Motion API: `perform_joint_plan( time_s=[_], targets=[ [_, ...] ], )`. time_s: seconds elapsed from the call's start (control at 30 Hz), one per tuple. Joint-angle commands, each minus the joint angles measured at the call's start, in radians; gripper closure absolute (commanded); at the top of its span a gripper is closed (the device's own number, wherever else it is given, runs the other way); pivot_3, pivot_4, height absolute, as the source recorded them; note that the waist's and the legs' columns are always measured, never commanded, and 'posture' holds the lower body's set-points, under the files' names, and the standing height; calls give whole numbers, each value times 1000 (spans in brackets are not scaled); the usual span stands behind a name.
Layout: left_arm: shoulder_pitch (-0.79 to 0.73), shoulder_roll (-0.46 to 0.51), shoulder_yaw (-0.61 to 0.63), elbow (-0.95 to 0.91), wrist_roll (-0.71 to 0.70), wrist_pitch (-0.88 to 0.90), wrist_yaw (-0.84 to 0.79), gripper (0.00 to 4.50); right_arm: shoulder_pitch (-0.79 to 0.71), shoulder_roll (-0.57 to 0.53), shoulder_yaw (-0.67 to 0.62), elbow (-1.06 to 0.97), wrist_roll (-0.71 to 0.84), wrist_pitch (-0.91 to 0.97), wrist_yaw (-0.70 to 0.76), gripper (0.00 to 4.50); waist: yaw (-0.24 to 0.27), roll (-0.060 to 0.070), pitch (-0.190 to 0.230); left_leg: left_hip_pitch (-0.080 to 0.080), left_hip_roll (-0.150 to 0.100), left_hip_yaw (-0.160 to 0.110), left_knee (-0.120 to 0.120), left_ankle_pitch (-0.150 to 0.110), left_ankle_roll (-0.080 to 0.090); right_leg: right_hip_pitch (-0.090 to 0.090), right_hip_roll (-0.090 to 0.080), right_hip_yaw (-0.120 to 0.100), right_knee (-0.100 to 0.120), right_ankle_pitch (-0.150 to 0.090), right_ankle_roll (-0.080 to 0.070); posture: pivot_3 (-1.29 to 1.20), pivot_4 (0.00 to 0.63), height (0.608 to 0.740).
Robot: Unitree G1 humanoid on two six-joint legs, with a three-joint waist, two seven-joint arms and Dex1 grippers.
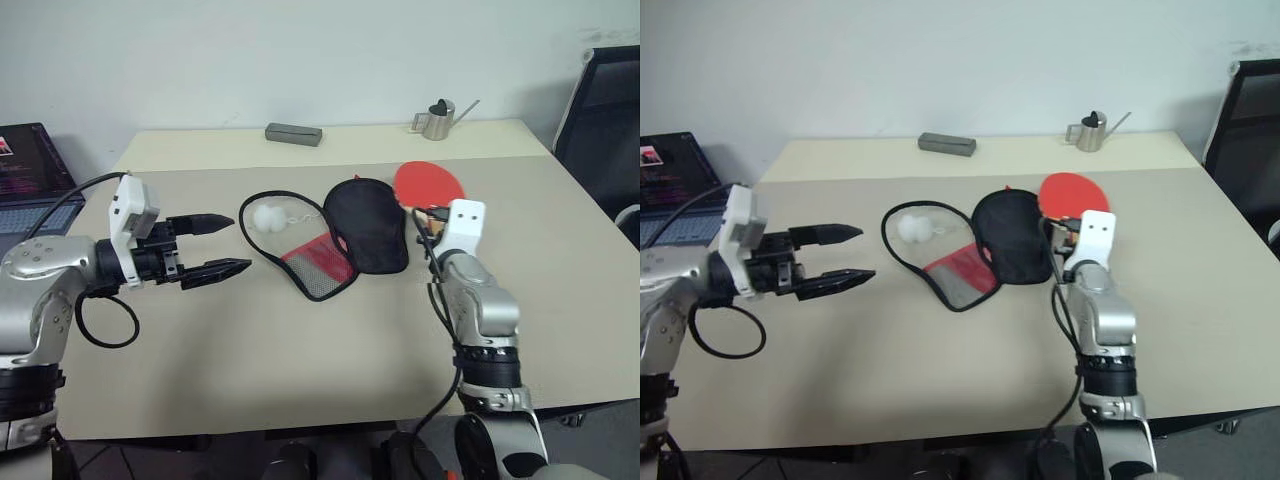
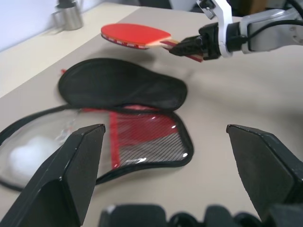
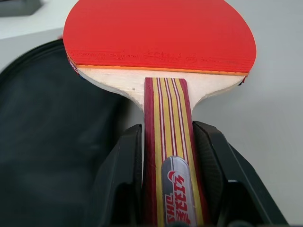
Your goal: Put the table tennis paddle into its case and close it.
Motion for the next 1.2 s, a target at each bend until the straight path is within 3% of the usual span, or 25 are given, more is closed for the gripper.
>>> perform_joint_plan(
  time_s=[0.03,0.57,1.2],
  targets=[
    [13,1,46,-43,-14,-16,21,0,-66,31,47,35,-3,-80,15,3241,-1,0,0,0,0,0,0,0,0,0,0,0,0,0,0,0,150,740],
    [-1,4,21,-70,-18,-3,50,0,-157,57,133,351,-66,-314,40,3241,-2,0,0,0,0,0,0,0,0,-1,0,0,0,0,0,0,150,740],
    [-32,-6,-1,-64,-16,0,57,0,-66,75,158,336,-98,-302,41,3241,-3,0,0,-1,0,0,0,0,0,-2,0,0,0,0,0,0,150,740]
  ],
)
